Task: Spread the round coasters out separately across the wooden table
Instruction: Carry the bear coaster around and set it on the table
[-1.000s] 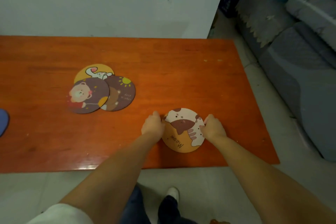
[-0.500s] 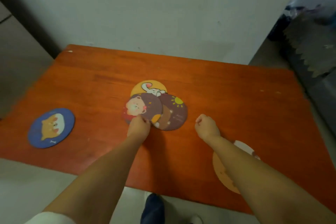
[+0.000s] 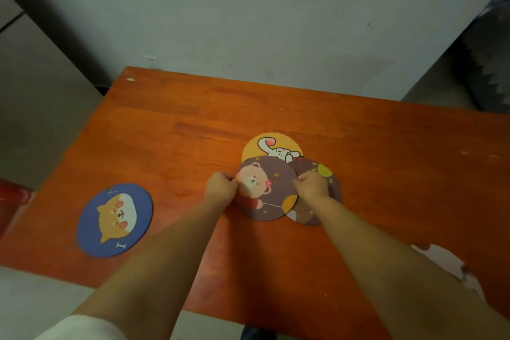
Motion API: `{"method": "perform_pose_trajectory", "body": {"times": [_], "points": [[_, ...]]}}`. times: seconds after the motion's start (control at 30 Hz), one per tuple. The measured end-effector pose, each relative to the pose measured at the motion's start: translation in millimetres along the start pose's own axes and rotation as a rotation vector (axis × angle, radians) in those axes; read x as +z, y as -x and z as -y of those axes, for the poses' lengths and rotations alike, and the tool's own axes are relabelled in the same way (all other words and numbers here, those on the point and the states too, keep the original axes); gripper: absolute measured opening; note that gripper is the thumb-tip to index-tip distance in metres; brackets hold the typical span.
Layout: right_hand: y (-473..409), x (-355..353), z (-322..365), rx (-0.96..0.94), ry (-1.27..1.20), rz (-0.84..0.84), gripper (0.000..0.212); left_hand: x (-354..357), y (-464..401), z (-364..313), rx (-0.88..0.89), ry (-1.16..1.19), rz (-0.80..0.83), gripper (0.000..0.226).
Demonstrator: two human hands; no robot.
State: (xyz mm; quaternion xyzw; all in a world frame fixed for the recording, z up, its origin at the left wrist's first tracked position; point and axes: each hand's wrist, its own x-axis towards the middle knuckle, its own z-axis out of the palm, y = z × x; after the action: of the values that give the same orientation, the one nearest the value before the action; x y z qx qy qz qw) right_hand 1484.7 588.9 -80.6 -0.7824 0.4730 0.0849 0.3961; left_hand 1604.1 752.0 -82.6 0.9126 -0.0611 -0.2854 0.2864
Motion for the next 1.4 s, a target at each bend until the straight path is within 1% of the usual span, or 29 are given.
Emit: {"method": "perform_pose_trajectory", "body": {"times": [0.03, 0.07, 0.1, 0.13, 0.17, 0.2, 0.23, 0.3, 0.37, 0.5, 0.6, 0.7, 0.8, 0.93, 0.97, 1.1, 1.23, 1.3, 1.4], "points": [[0.5, -1.9, 0.0, -0.009, -0.019, 0.017, 0.029, 1.8, -0.2, -1.0, -0.014, 0.013, -0.004, 0.033], [1.4, -4.4, -1.2, -0.016, -0.046, 0.031, 0.021, 2.6, 0.4, -3.2, -0.023, 0.037, -0.012, 0.037], [1.8, -6.7, -3.7, -0.026, -0.068, 0.034, 0.019, 3.4, 1.1, -7.6, -0.027, 0.068, -0.022, 0.035], [3.7, -10.6, -7.0, -0.032, -0.088, 0.033, 0.013, 4.5, 3.2, -14.2, -0.023, 0.097, -0.034, 0.026], [5.7, -15.3, -12.0, -0.037, -0.107, 0.017, 0.014, 6.6, 6.0, -22.7, -0.001, 0.126, -0.049, 0.017], [7.4, -21.9, -17.7, -0.025, -0.127, -0.013, 0.022, 10.2, 9.5, -32.8, 0.035, 0.148, -0.062, 0.015], [9.4, -30.0, -24.8, -0.02, -0.151, -0.052, 0.025, 15.2, 14.4, -44.2, 0.079, 0.152, -0.067, 0.012], [18.4, -51.1, -43.9, -0.001, -0.202, -0.116, 0.016, 29.8, 27.5, -68.4, 0.157, 0.146, -0.047, 0.006], [32.2, -76.2, -72.3, 0.015, -0.238, -0.164, 0.012, 51.8, 46.2, -92.1, 0.216, 0.144, -0.009, 0.009], [70.1, -130.9, -156.9, 0.064, -0.277, -0.263, 0.009, 118.7, 102.8, -131.0, 0.315, 0.088, 0.096, 0.014], [103.7, -173.4, -235.9, 0.128, -0.291, -0.362, 0.015, 183.2, 161.0, -159.9, 0.372, 0.085, 0.173, 0.016], [141.6, -218.1, -317.0, 0.166, -0.322, -0.419, 0.008, 250.0, 227.0, -190.4, 0.409, 0.09, 0.223, 0.01], [175.6, -262.2, -394.1, 0.22, -0.339, -0.48, 0.007, 313.5, 288.0, -218.7, 0.432, 0.089, 0.294, 0.011], [203.0, -312.1, -468.1, 0.264, -0.396, -0.548, 0.01, 376.9, 343.4, -252.4, 0.533, 0.018, 0.364, 0.018], [205.3, -322.6, -480.6, 0.272, -0.402, -0.552, 0.012, 388.8, 351.8, -259.8, 0.55, 0.014, 0.372, 0.018], [197.4, -361.7, -514.2, 0.261, -0.402, -0.588, 0.033, 430.6, 365.5, -291.0, 0.551, 0.005, 0.35, 0.024], [172.5, -401.5, -535.4, 0.246, -0.355, -0.575, 0.037, 469.5, 357.5, -327.9, 0.543, 0.037, 0.317, 0.025], [155.4, -425.3, -548.5, 0.237, -0.337, -0.553, 0.033, 491.9, 350.2, -350.2, 0.536, 0.061, 0.318, 0.025], [125.6, -467.3, -568.9, 0.243, -0.312, -0.53, 0.012, 528.6, 340.1, -393.7, 0.502, 0.107, 0.351, 0.025]]}}
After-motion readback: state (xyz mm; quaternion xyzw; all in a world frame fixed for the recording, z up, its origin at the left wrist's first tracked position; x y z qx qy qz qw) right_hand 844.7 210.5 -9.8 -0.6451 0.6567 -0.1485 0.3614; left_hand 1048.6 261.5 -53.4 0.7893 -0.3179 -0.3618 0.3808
